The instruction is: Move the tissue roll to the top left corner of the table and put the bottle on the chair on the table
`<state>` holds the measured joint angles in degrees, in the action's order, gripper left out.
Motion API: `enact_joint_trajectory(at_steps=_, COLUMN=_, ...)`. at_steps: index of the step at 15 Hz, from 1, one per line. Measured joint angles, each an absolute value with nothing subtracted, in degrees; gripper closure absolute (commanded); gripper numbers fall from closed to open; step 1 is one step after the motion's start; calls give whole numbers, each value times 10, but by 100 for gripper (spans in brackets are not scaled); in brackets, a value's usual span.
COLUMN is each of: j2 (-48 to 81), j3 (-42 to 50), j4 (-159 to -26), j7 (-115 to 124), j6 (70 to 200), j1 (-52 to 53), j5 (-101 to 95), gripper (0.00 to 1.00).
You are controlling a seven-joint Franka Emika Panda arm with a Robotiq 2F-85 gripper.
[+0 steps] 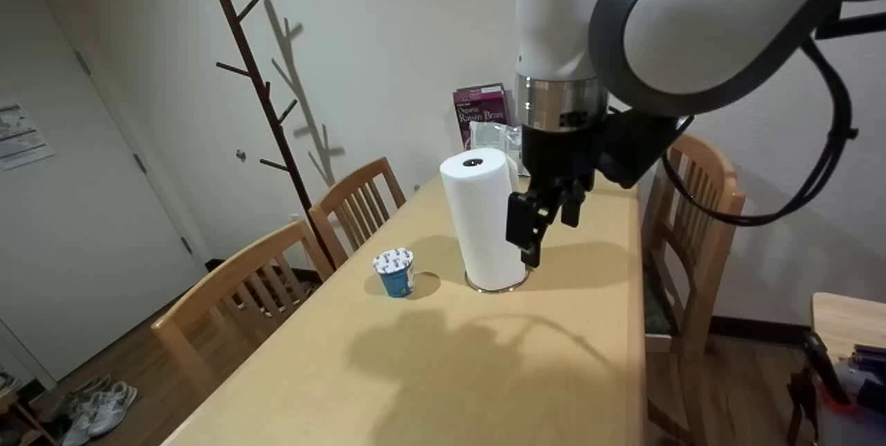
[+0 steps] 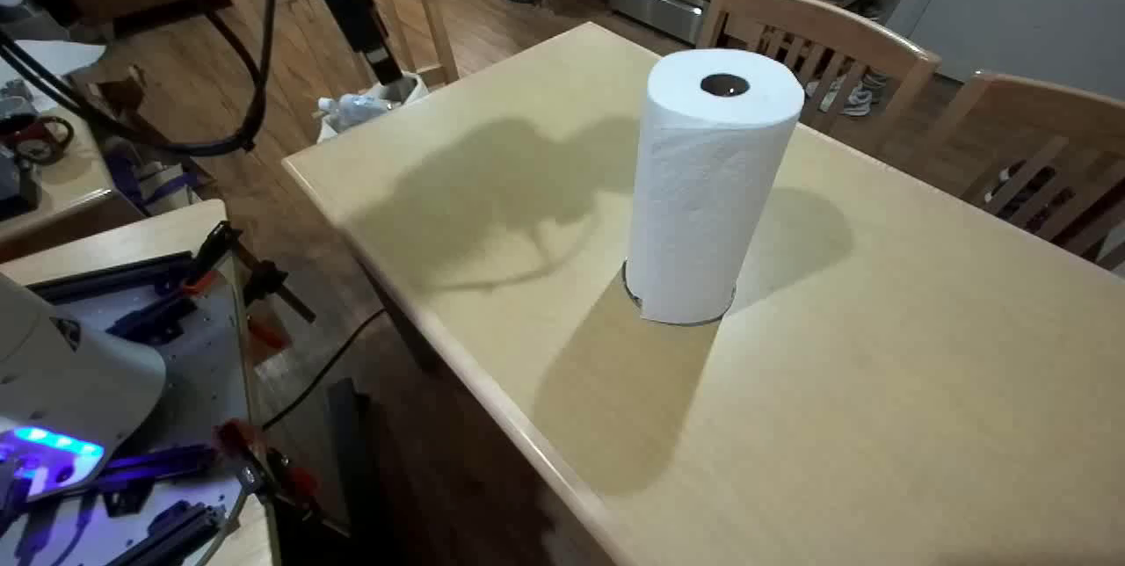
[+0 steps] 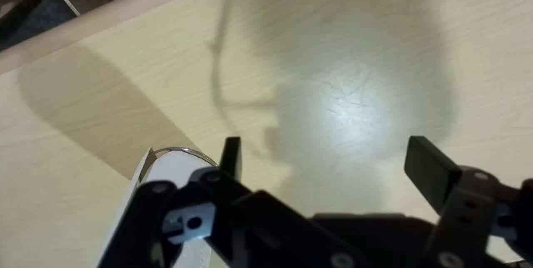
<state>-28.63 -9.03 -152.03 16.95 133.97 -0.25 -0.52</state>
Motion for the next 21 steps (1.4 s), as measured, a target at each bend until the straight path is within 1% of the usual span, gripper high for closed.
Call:
enact_joint_trajectory(at_steps=7, j2=-276, j3=-89, j4=-1509, j7=169, j6=1340, j1=-4, j5=-17, gripper=0)
enact_joint_trajectory(at_steps=11, j2=-234, j3=-82, j4=-1452, j7=161, j6=1340, j1=-13, j5=-54, gripper=0)
enact_joint_trajectory(at_steps=16, j2=-149, j3=-47, j4=-1350, j7=115, j6=1341, j1=-12, j5=-51, gripper=0)
enact_joint_trajectory(at_steps=21, j2=-147, j3=-45, j4=-1354, j7=115, j6=1338, j1=-10, j5=-54, gripper=0)
